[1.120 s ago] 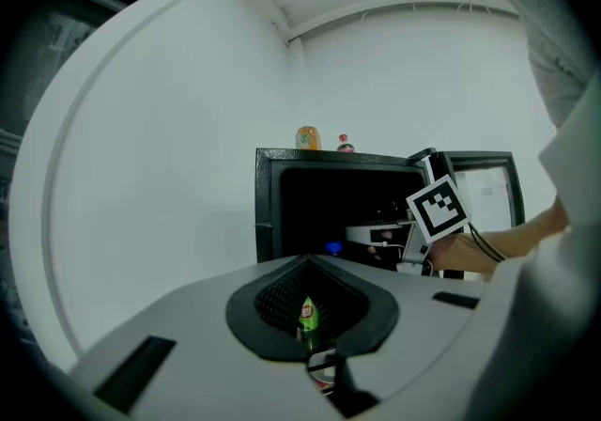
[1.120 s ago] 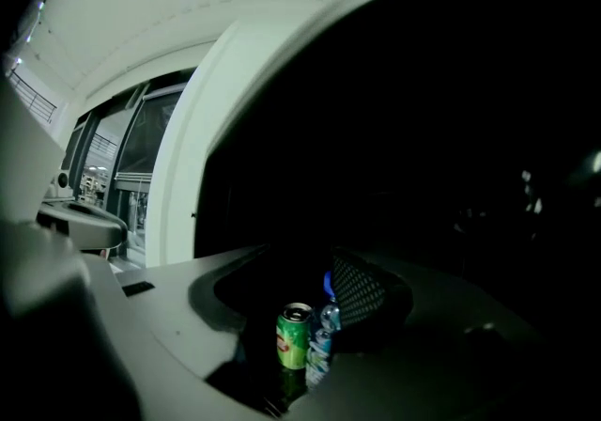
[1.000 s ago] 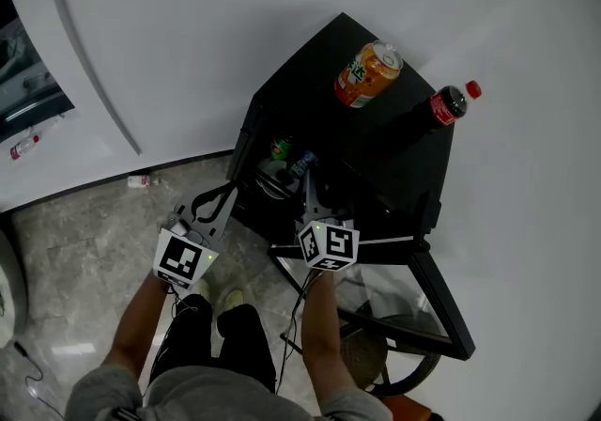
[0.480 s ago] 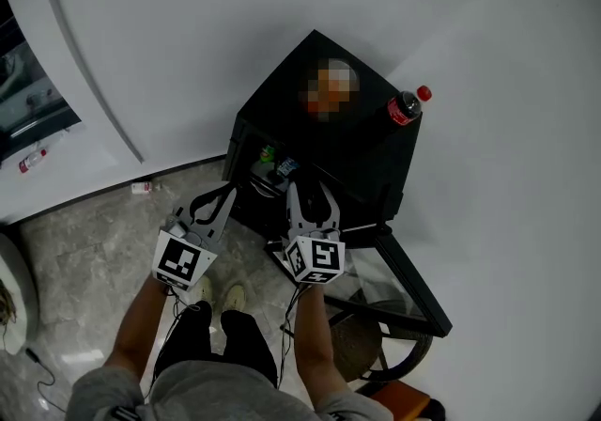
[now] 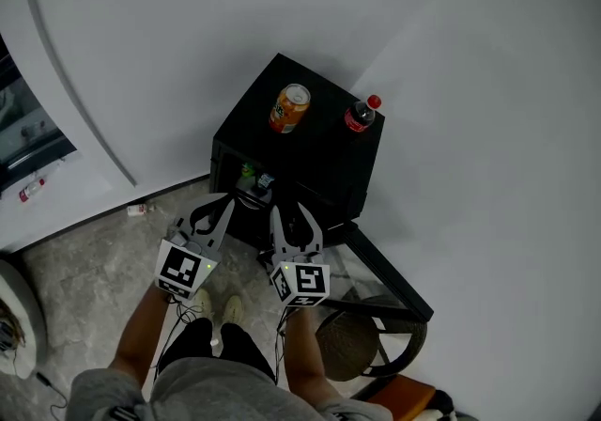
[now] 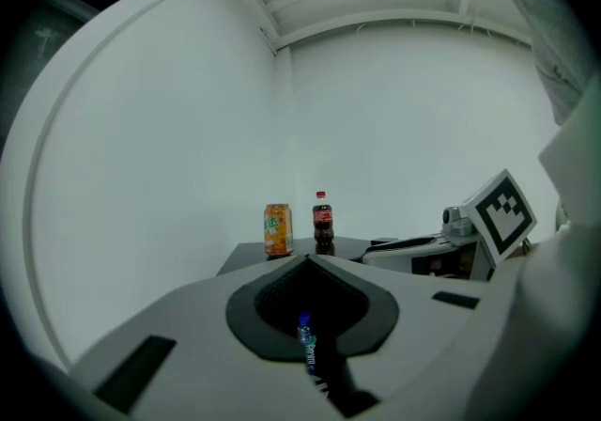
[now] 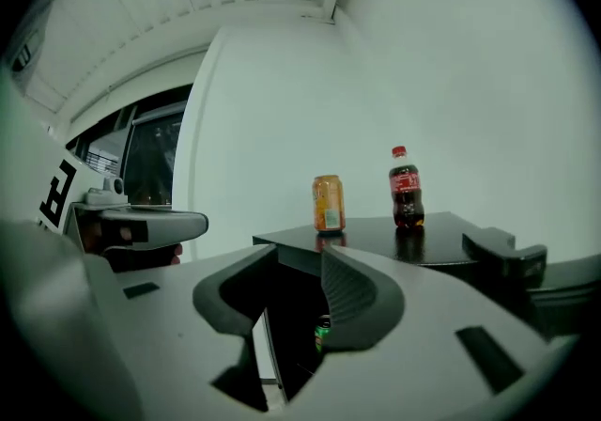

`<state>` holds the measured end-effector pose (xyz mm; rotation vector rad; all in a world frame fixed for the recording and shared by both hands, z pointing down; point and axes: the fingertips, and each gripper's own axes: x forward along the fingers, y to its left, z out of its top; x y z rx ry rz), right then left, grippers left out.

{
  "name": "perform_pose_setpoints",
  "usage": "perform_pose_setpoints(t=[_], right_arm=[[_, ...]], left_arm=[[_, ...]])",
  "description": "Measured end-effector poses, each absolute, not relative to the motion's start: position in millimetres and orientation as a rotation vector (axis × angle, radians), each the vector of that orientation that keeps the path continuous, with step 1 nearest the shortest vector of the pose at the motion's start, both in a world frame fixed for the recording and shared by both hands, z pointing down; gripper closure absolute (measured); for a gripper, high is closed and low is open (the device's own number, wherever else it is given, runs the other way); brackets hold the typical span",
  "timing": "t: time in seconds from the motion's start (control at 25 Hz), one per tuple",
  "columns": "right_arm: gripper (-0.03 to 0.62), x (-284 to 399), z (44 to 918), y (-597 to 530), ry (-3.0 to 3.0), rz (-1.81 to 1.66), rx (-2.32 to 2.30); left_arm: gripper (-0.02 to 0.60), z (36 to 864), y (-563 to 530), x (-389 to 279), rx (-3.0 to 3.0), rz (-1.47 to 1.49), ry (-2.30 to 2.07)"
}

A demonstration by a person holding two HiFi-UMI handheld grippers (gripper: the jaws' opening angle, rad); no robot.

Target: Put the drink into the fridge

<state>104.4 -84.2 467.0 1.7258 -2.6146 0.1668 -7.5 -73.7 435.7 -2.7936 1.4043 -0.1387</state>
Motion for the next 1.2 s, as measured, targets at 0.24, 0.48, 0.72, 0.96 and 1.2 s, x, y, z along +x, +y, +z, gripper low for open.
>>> perform_pose_setpoints(t=[0.24, 0.48, 0.72, 0.96, 1.2], right_arm=[[0.477, 119.7, 445.3, -62.4, -2.6, 0.157, 1.771], [0.522, 127.0, 423.7, -43.1, -2.551, 0.03, 1.794], [0.549, 136.5, 428.3, -36.9, -2.538, 0.063, 1.812], [0.551, 134.5, 423.5, -42.3, -2.565, 0.084, 1.819], [0.551, 127.4, 423.1, -50.8, -2.559, 0.085, 1.813]], left_arm=[[0.577, 423.0, -61.3, 9.7, -2.826, -0.152, 1.335], [0.577, 411.0, -52.8, 19.4, -2.834, -0.131, 1.321], [0.577, 408.3, -48.9, 24.5, -2.836, -0.122, 1.317], [0.578, 405.7, -52.5, 18.8, -2.838, -0.147, 1.346], [0.577, 409.6, -59.9, 13.2, -2.836, -0.146, 1.346]])
